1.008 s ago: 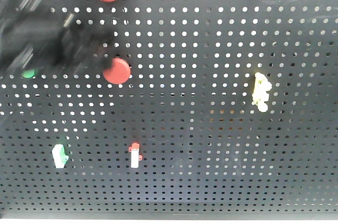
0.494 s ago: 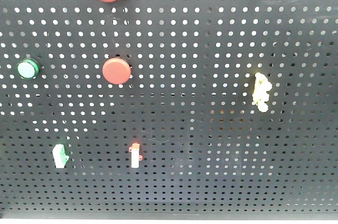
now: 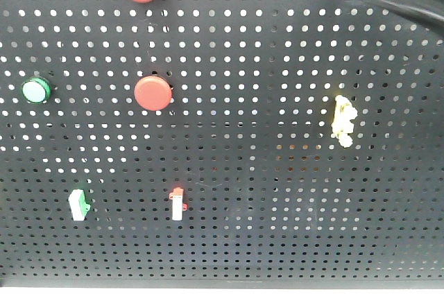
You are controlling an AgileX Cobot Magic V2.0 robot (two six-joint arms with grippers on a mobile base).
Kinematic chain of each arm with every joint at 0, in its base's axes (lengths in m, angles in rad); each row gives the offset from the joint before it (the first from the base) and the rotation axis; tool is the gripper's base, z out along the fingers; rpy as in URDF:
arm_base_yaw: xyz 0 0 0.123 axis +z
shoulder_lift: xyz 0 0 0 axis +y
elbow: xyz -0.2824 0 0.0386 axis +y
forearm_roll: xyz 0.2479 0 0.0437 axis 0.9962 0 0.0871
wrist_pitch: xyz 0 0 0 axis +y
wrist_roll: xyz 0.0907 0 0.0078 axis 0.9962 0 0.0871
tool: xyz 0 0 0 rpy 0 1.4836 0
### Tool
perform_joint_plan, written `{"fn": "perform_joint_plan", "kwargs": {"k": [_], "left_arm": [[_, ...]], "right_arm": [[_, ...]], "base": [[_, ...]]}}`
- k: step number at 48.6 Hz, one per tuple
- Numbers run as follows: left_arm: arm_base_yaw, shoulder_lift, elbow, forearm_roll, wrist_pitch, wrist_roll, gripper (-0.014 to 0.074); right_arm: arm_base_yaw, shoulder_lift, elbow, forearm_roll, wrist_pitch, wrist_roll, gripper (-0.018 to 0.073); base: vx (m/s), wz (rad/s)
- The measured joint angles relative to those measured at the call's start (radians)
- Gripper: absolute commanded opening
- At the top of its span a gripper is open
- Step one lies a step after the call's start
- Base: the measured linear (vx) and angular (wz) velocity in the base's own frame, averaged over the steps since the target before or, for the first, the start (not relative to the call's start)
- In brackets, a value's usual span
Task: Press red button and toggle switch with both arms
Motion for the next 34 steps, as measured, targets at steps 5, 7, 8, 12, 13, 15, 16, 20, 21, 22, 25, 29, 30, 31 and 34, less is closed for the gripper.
{"fn": "perform_joint_plan", "kwargs": {"k": [5,7,8,12,13,15,16,20,21,22,25,29,30,31,34], "left_arm": [[0.0,0.0,0.0,0.0,0.0,0.0,0.0002],[0.0,0.0,0.0,0.0,0.0,0.0,0.0002],[0.0,0.0,0.0,0.0,0.0,0.0,0.0002],[0.0,0.0,0.0,0.001,0.0,0.0,0.0002],[0.0,0.0,0.0,0.001,0.0,0.0,0.0002],[0.0,0.0,0.0,0.001,0.0,0.0,0.0002],[0.0,0.0,0.0,0.001,0.0,0.0,0.0002],[0.0,0.0,0.0,0.001,0.0,0.0,0.0002],[0.0,0.0,0.0,0.001,0.0,0.0,0.0002],[0.0,0.0,0.0,0.001,0.0,0.0,0.0002],[0.0,0.0,0.0,0.001,0.0,0.0,0.0002],[0.0,0.0,0.0,0.001,0.0,0.0,0.0002],[0.0,0.0,0.0,0.001,0.0,0.0,0.0002],[0.0,0.0,0.0,0.001,0.0,0.0,0.0002],[0.0,0.0,0.0,0.001,0.0,0.0,0.0002]], "right_arm": [[0.09,0.063,-0.045,-0.062,-0.104,0.027,-0.0003],[0.107,0.085,-0.057,-0.081,-0.142,0.033,-0.0003],[0.11,0.094,-0.062,-0.089,-0.159,0.034,-0.0003],[0.114,0.119,-0.072,-0.103,-0.206,0.044,-0.0003],[0.114,0.123,-0.073,-0.105,-0.217,0.047,-0.0003],[0.114,0.128,-0.074,-0.112,-0.235,0.05,-0.0003],[0.114,0.13,-0.074,-0.115,-0.239,0.05,-0.0003],[0.115,0.129,-0.074,-0.131,-0.255,0.051,-0.0003],[0.116,0.128,-0.074,-0.135,-0.261,0.051,-0.0003],[0.117,0.128,-0.075,-0.137,-0.265,0.051,-0.0003],[0.118,0.126,-0.075,-0.149,-0.278,0.055,-0.0003],[0.118,0.125,-0.076,-0.172,-0.289,0.063,-0.0003],[0.119,0.125,-0.078,-0.176,-0.289,0.067,-0.0003],[0.12,0.125,-0.079,-0.184,-0.29,0.073,-0.0003],[0.122,0.122,-0.079,-0.215,-0.3,0.093,-0.0003]], "base": [[0.0,0.0],[0.0,0.0],[0.0,0.0],[0.0,0.0],[0.0,0.0],[0.0,0.0],[0.0,0.0],[0.0,0.0],[0.0,0.0],[0.0,0.0],[0.0,0.0],[0.0,0.0],[0.0,0.0],[0.0,0.0],[0.0,0.0]]}}
